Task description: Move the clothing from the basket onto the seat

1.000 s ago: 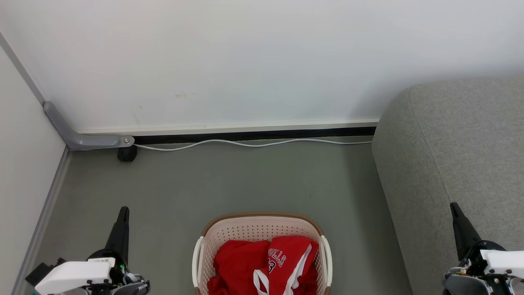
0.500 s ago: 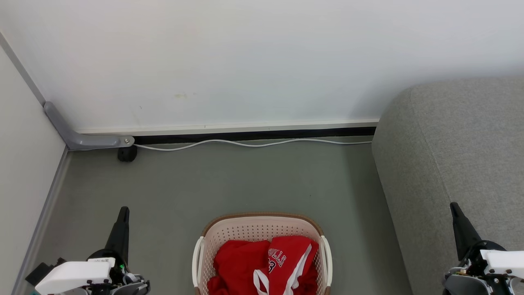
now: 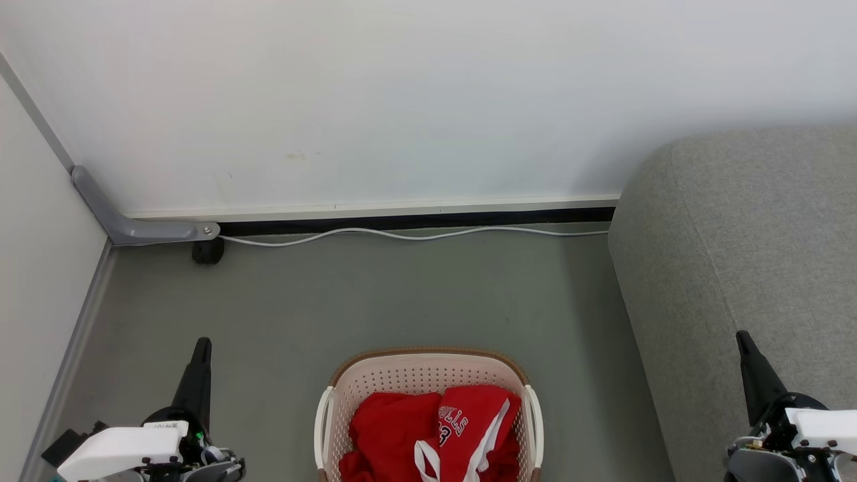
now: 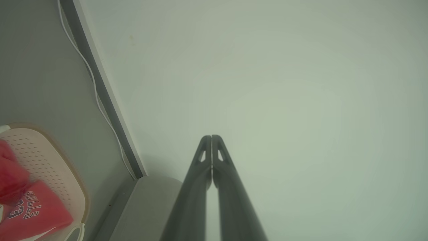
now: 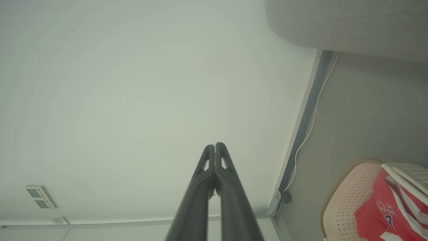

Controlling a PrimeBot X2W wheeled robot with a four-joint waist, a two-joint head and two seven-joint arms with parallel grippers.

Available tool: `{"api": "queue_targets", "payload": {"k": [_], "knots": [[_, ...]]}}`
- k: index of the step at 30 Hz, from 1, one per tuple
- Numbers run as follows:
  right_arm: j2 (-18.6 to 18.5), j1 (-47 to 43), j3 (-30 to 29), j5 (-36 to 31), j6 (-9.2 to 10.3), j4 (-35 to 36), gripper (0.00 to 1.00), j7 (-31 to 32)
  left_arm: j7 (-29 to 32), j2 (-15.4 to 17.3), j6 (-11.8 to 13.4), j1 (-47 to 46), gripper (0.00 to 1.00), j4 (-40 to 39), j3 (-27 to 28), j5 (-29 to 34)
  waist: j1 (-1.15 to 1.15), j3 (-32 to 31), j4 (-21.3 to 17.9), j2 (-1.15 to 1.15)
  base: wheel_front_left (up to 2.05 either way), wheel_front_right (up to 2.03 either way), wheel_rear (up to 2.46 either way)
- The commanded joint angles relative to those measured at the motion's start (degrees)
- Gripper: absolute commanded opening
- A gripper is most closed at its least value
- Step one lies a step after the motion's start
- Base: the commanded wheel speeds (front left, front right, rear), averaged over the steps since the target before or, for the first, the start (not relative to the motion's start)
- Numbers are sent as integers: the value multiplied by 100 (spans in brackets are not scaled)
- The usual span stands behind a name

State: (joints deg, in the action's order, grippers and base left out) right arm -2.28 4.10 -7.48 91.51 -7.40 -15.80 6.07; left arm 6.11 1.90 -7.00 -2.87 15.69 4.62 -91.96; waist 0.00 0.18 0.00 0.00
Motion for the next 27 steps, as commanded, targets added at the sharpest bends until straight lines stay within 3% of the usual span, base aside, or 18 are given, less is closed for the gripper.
{"api": "queue_targets", "payload": {"k": [1, 27], "knots": [[-60, 208, 98, 68, -9, 178, 0, 40, 35, 98, -48, -331, 0, -167, 188, -23, 0, 0, 0, 0, 0, 0, 0], [-60, 208, 98, 68, -9, 178, 0, 40, 35, 98, -48, -331, 0, -167, 188, -23, 0, 0, 0, 0, 0, 0, 0]]}}
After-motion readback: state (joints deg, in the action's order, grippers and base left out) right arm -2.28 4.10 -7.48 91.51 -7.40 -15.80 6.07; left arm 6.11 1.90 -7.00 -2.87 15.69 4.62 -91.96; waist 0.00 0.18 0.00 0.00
